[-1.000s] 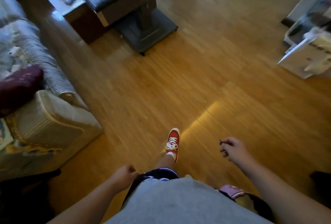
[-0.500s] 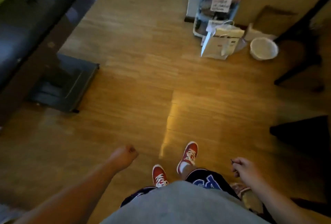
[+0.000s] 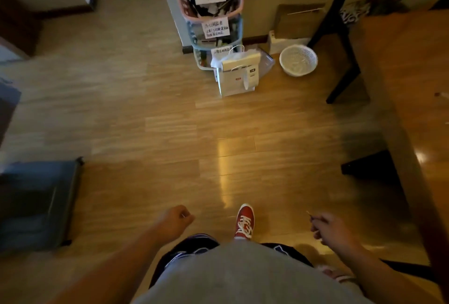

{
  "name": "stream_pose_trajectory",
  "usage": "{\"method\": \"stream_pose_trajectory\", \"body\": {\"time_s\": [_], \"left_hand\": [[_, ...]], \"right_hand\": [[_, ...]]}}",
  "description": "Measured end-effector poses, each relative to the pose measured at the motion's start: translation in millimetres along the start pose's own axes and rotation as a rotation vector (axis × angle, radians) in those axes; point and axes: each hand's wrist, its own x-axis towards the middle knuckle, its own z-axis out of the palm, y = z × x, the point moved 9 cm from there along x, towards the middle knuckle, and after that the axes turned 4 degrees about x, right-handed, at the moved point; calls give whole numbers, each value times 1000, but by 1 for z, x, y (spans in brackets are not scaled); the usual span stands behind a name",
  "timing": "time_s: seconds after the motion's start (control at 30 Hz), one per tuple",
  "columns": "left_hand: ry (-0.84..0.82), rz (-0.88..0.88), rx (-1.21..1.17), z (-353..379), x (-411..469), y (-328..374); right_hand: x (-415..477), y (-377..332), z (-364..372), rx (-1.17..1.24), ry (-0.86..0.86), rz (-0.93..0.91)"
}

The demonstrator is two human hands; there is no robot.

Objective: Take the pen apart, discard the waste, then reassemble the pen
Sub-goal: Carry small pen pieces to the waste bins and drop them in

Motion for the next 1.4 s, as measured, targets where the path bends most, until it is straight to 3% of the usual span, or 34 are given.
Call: {"method": "stream_pose_trajectory", "body": {"time_s": [0.23, 0.4, 0.53, 0.73, 1.03, 1.23, 1.4], "left_hand": [[-33, -74, 97, -44, 64, 49], [-80, -26, 207, -84, 135, 116], [-105, 52, 338, -127, 196, 206], [-161, 275, 552, -148, 249, 395], [-280, 621, 735, -34, 228, 634], [-371, 913, 745, 76, 145, 755], [-372, 1052, 887, 162, 111, 821]], "right_hand": [[67, -114, -42, 60, 38, -82], [111, -167, -70, 121, 68, -85], [132, -183, -106, 291, 134, 9], [127, -158, -161, 504, 282, 163], [93, -68, -223, 787, 494, 312], [96, -41, -296, 867, 455, 243], [116, -30, -371, 1017, 468, 151]]}}
